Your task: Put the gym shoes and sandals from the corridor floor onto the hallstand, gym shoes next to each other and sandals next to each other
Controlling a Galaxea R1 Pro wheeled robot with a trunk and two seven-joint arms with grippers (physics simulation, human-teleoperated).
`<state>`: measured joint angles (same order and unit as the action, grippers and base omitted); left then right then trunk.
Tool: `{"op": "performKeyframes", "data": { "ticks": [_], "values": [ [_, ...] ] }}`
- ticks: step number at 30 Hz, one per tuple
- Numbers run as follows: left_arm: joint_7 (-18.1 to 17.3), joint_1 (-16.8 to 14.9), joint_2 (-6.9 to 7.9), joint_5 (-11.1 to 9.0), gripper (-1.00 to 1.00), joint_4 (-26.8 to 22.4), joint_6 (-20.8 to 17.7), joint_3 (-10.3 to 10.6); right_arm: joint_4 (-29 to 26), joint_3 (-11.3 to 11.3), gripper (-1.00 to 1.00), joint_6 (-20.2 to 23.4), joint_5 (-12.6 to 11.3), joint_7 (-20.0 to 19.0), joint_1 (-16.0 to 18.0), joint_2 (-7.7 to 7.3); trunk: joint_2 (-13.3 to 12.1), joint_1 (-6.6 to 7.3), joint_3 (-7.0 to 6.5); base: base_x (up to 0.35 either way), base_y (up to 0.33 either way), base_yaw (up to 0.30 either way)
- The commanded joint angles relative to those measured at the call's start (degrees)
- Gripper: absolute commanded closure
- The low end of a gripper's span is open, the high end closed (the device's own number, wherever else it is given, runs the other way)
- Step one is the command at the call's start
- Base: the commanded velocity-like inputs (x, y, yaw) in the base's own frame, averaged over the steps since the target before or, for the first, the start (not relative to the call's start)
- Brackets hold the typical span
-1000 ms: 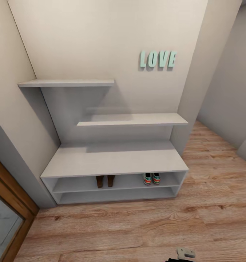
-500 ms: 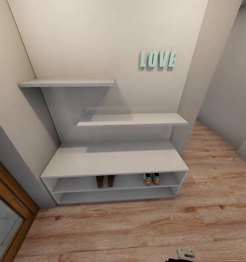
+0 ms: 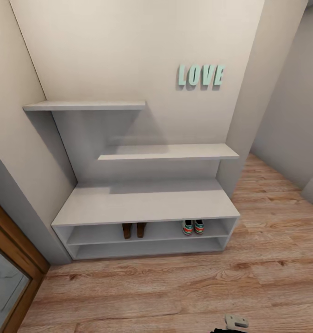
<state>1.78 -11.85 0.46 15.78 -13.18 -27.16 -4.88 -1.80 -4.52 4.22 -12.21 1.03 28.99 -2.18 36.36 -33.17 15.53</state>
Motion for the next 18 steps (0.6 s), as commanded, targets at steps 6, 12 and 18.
{"op": "performKeyframes", "data": {
  "ticks": [6, 12, 18],
  "values": [
    [-0.02, -0.01, -0.02, 0.39, -1.00, -0.09, -0.26, -0.48, -0.13, -0.48, -1.00, 0.35, -0.53, 0.11, 0.01, -0.01, 0.07, -0.01, 0.08, 0.000, 0.000, 0.000],
    [-0.02, -0.01, -0.05, 0.39, -1.00, -0.09, -0.26, -0.48, -0.13, -0.49, -1.00, 0.35, -0.53, 0.11, 0.01, -0.01, 0.07, -0.01, 0.08, 0.000, 0.000, 0.000],
    [-0.02, -0.01, -0.03, 0.39, -1.00, -0.09, -0.26, -0.48, -0.13, -0.48, -1.00, 0.35, -0.53, 0.11, 0.01, -0.01, 0.07, -0.01, 0.08, 0.000, 0.000, 0.000]
  ]
}}
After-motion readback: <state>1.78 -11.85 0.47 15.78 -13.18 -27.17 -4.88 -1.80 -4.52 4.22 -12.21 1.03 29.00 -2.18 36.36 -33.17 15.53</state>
